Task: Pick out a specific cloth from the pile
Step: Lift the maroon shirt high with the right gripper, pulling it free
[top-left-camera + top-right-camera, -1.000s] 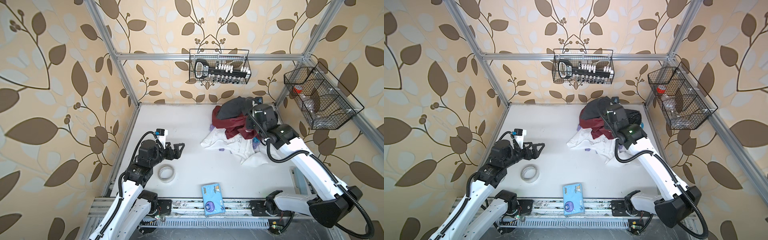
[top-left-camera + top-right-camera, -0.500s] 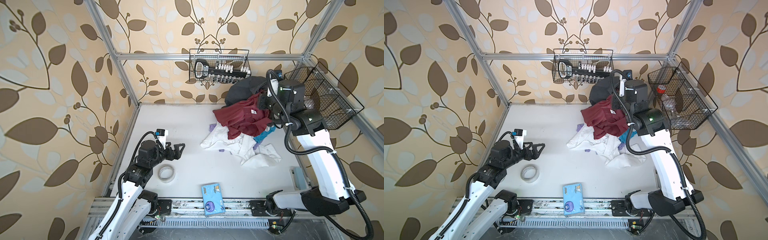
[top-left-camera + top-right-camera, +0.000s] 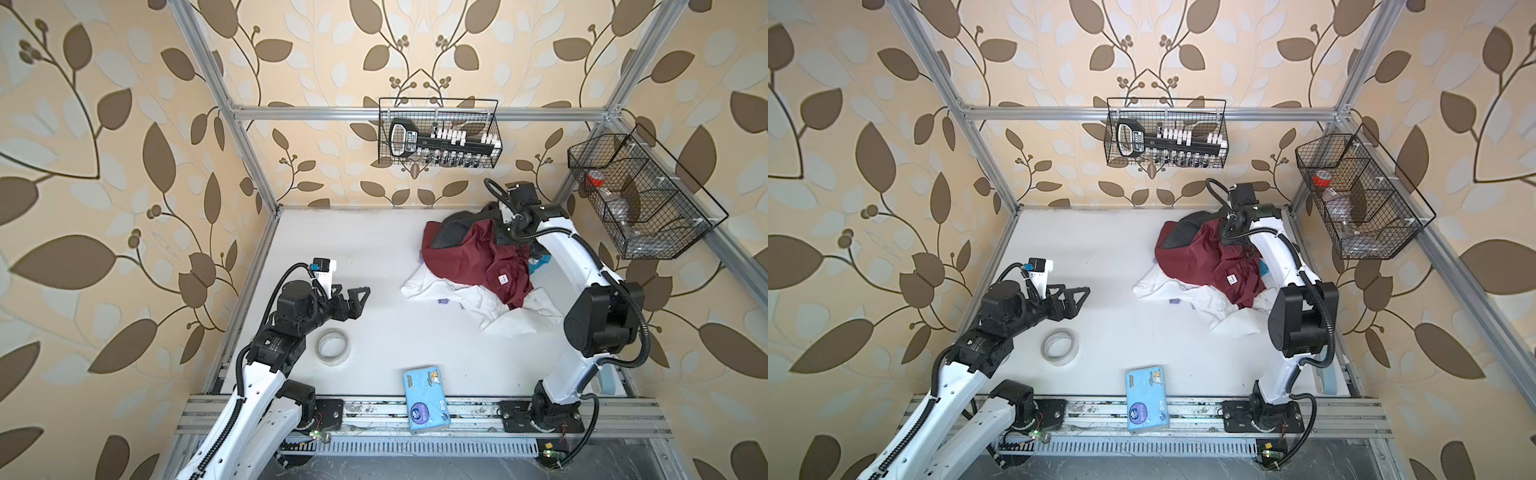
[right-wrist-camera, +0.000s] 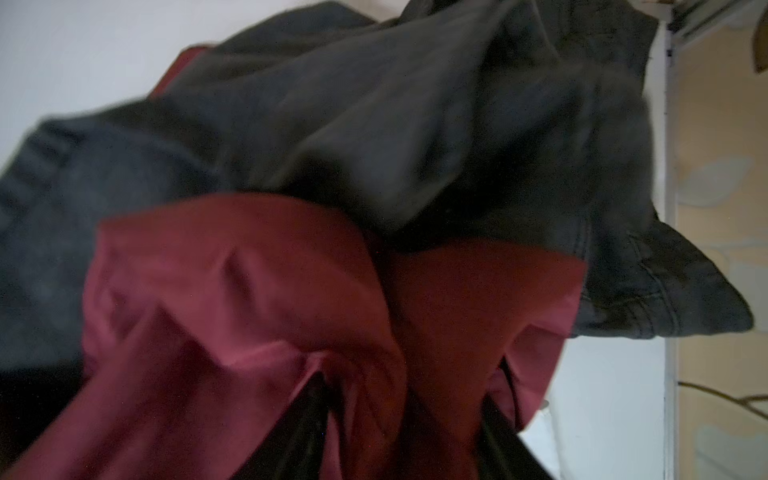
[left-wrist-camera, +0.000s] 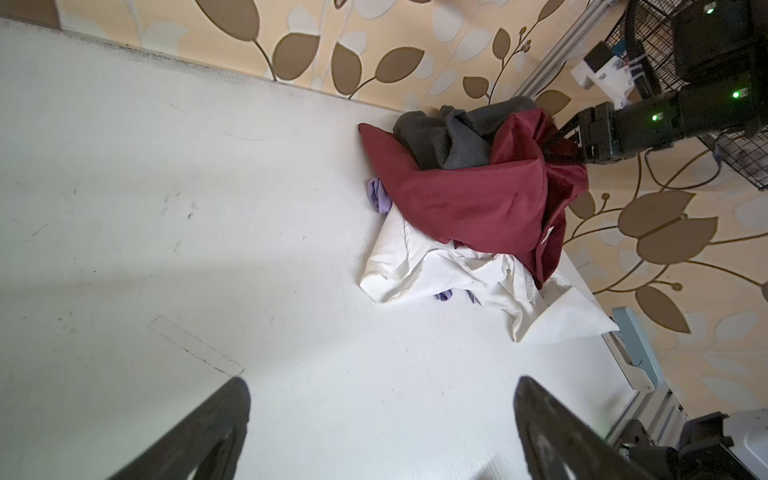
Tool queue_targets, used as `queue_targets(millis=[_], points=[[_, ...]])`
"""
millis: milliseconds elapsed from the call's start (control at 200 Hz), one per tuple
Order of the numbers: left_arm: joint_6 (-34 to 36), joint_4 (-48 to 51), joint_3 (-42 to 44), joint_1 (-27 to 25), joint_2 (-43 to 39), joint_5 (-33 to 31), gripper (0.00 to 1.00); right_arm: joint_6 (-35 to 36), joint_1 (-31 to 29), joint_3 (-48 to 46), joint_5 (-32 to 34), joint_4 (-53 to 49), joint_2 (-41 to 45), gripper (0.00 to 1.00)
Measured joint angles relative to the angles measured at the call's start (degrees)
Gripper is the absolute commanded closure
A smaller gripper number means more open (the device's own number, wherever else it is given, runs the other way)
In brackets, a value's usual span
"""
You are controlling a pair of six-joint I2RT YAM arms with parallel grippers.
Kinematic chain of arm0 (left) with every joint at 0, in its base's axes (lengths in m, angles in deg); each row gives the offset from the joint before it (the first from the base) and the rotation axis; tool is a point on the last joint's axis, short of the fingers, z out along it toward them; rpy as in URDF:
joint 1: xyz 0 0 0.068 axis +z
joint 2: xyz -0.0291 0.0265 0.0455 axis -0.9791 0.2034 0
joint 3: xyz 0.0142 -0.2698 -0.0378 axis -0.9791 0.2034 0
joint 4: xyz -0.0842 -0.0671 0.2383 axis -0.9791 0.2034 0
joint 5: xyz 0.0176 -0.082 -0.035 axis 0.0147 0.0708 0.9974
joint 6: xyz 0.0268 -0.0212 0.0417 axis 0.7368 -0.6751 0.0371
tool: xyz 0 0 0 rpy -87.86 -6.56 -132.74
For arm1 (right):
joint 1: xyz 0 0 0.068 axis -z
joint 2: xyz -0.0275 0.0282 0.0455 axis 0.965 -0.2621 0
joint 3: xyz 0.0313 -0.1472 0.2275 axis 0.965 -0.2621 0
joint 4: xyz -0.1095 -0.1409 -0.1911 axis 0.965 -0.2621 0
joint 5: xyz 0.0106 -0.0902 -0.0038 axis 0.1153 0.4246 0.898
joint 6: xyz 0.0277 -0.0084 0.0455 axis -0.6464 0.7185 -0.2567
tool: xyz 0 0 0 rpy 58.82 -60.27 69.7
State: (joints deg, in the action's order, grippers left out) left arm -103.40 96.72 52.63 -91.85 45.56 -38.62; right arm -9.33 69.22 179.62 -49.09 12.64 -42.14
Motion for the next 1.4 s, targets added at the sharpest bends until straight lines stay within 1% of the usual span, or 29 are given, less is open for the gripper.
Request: queue_targets(millis=[120, 220, 290, 325, 345, 360, 425, 550, 605, 640, 670, 700, 740, 755, 780, 825, 960, 1150, 1260, 1400], points=[[0.02, 0.00, 0.00, 0.00, 0.17, 0.00, 0.01, -0.35, -0.22, -6.93, -2.56, 4.35, 6.97, 0.24], [0.02, 0.00, 0.00, 0.00, 0.24, 0.00, 0.01, -1.05, -0.28, -11.47, -3.87, 7.58, 13.40, 0.20], [0.07, 0.00, 0.00, 0.00, 0.24, 0.00, 0.01, -1.33, -0.28, -14.23, -4.59, 9.99, 16.06, 0.17], [0.09, 0.00, 0.00, 0.00, 0.24, 0.00, 0.01, -1.42, -0.28, -15.52, -4.85, 11.15, 16.52, 0.16], [0.09, 0.00, 0.00, -0.02, 0.24, 0.00, 0.01, -1.55, -0.28, -16.17, -5.09, 11.72, 16.50, 0.10], [0.11, 0.00, 0.00, -0.02, 0.24, 0.00, 0.01, -1.55, -0.28, -16.74, -5.22, 12.20, 16.39, 0.09], [0.13, 0.00, 0.00, -0.02, 0.24, 0.00, 0.01, -1.55, -0.28, -18.43, -5.92, 13.46, 14.67, 0.08], [0.15, 0.00, 0.00, -0.39, 0.24, 0.02, 0.01, -1.86, -0.28, -20.22, -6.73, 15.37, 8.24, 0.08], [0.17, 0.00, 0.00, -0.63, 0.24, 0.02, 0.01, -1.79, -0.28, -20.57, -7.02, 15.76, 5.81, 0.14], [0.17, 0.02, 0.00, -0.72, 0.24, 0.00, 0.01, -1.81, -0.28, -20.72, -7.32, 16.06, 4.81, 0.23], [0.17, 0.00, 0.00, -0.72, 0.24, 0.00, 0.01, -1.73, -0.28, -20.83, -7.61, 16.22, 4.28, 0.39], [0.17, 0.02, 0.00, -0.72, 0.24, 0.00, 0.01, -2.14, -0.28, -20.94, -7.78, 16.31, 4.07, 0.52], [0.17, 0.02, 0.00, -0.72, 0.24, 0.00, 0.01, -2.32, -0.28, -21.07, -8.00, 16.57, 4.09, 0.76], [0.17, 0.02, 0.00, -0.72, 0.24, -0.02, 0.01, -2.49, -0.28, -21.07, -8.04, 16.68, 4.15, 0.83], [0.17, 0.02, 0.00, -0.72, 0.22, 0.00, 0.01, -2.54, -0.28, -21.09, -8.09, 16.96, 4.35, 0.91], [0.17, 0.02, 0.00, -0.72, 0.22, 0.00, 0.01, -2.69, -0.28, -21.14, -8.15, 17.25, 4.79, 1.00], [0.20, 0.02, 0.00, -0.72, 0.13, -0.02, 0.01, -3.39, -0.28, -21.57, -7.72, 17.20, 9.29, 1.00], [0.20, 0.02, 0.00, -0.76, -0.31, -0.02, 0.01, -4.02, -0.33, -21.22, -6.12, 17.44, 22.95, 1.00], [0.22, 0.02, 0.00, -0.76, -0.63, -0.04, 0.01, -4.42, -0.35, -18.29, -5.33, 17.38, 29.38, 1.00], [0.24, 0.09, 0.00, -1.14, -0.96, -0.17, 0.01, -4.63, -0.35, -12.46, -4.26, 17.40, 33.75, 1.00]])
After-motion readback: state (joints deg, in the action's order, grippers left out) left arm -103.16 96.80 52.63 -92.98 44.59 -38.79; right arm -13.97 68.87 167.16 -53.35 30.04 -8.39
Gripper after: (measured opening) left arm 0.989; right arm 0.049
